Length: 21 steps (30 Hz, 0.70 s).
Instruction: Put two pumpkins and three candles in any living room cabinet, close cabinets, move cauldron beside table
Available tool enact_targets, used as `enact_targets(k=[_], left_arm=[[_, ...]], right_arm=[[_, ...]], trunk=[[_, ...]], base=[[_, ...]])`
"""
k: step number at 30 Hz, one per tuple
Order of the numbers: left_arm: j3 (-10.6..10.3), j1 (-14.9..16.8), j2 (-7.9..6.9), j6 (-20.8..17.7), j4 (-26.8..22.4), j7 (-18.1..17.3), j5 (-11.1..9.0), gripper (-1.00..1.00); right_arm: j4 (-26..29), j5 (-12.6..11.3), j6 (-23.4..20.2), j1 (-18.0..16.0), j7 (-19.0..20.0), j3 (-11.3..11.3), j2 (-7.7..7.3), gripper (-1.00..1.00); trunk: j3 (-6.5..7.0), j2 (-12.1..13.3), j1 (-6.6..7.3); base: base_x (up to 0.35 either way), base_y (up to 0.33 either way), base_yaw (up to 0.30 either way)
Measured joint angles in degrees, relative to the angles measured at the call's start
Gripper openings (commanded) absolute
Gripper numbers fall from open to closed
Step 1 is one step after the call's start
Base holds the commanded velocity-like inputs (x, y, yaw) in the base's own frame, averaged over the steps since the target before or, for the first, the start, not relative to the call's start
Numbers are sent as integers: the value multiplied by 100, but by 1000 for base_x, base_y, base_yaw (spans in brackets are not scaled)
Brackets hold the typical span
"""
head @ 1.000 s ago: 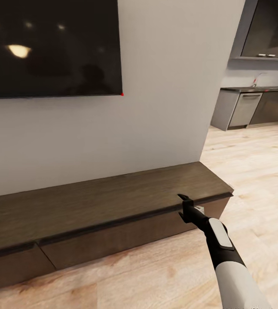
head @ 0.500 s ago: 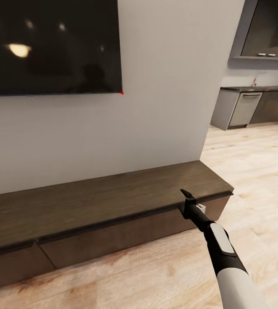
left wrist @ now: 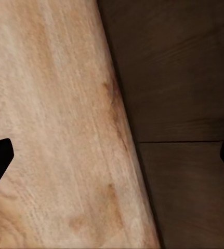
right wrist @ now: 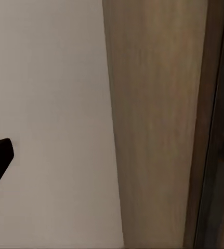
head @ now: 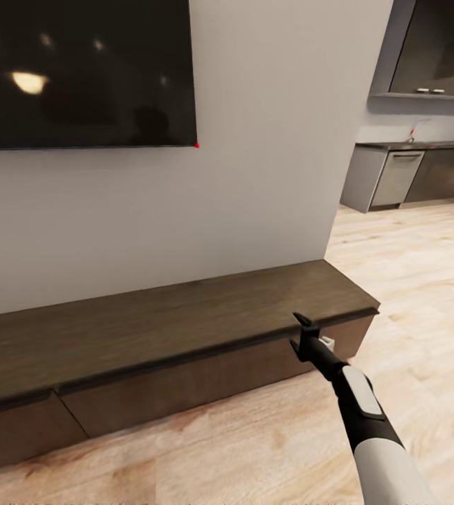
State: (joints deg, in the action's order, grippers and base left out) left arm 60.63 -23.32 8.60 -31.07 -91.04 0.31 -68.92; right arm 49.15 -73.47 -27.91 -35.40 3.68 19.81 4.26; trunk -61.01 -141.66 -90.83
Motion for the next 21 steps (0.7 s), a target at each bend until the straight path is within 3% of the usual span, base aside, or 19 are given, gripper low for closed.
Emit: enact_targets(k=[4, 8, 21], left_arm=[[-2, 0, -2, 1, 2, 2, -3, 100], [-4, 1, -10, 2, 2, 6, -3, 100], [1, 0, 9, -18, 1, 33, -26, 100]], right_arm=[[-519, 30, 58, -18, 807, 0, -2, 100], [-1036, 28, 88, -62, 1235, -4, -25, 100], [-1361, 81, 121, -109, 1460, -12, -41, 100]], trunk=[[-72, -155, -86], [-160, -161, -96], [-448, -179, -130]], base=[[0, 0, 0], [0, 0, 0], [0, 0, 0]])
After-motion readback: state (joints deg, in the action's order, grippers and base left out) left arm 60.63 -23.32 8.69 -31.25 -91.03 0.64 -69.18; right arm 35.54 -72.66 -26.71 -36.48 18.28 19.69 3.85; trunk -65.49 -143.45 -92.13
